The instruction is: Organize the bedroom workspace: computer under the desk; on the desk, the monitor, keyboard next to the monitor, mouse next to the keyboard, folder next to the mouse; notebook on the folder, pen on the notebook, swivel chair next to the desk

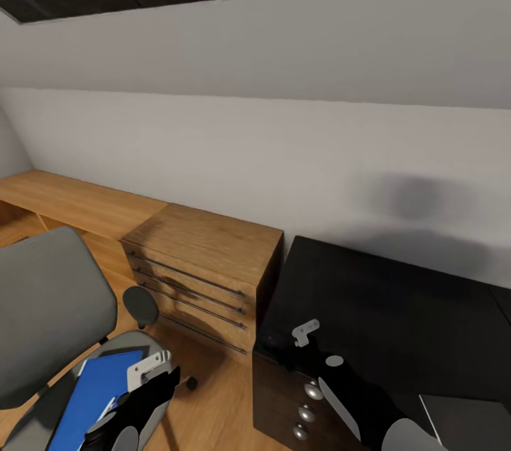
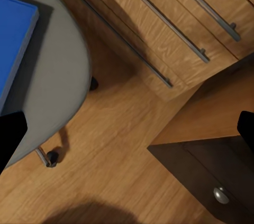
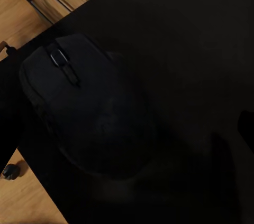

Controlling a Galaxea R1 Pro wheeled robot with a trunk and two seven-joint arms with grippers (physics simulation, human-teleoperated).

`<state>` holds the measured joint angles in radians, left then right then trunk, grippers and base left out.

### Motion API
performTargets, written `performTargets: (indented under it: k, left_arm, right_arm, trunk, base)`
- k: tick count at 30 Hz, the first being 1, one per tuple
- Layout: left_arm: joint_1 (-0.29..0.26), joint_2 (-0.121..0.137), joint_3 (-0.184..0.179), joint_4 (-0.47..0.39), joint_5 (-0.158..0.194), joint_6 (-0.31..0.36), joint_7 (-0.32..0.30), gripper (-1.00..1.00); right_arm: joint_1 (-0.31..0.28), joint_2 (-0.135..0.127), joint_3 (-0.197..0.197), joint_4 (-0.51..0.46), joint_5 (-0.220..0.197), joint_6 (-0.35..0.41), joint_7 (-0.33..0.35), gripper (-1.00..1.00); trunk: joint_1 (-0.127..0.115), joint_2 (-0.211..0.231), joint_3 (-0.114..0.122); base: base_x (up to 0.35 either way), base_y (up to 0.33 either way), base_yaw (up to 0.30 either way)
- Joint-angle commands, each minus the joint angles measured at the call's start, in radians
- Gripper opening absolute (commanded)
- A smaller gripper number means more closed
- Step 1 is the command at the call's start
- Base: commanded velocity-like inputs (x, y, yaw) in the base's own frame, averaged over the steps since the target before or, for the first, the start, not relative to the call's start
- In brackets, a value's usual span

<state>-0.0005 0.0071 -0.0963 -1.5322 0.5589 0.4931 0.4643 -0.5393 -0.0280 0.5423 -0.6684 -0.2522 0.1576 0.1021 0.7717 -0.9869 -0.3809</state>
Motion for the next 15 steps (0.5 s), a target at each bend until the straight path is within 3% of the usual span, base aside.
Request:
performTargets:
  k: [1, 5, 15]
  left_arm:
    - [0.000, 0.001, -0.002, -0.002, 0.010, 0.001, 0.010, 1.00]
    - [0.000, 0.001, -0.002, -0.002, 0.010, 0.001, 0.010, 1.00]
    - [0.000, 0.002, -0.002, -0.001, 0.012, 0.004, 0.005, 1.00]
  right_arm:
    - [-0.001, -0.001, 0.004, -0.002, -0.007, 0.005, -0.001, 1.00]
    - [-0.001, -0.001, 0.004, -0.002, -0.007, 0.005, -0.001, 1.00]
    - [-0.001, -0.001, 0.005, -0.002, -0.006, 0.004, -0.001, 1.00]
  trunk:
    - [0.004, -0.008, -0.004]
    - [0.019, -0.036, -0.017]
    - [0.019, -0.036, -0.017]
  base:
    - [0.000, 0.000, 0.000]
    - [0.000, 0.000, 0.000]
    - [0.000, 0.000, 0.000]
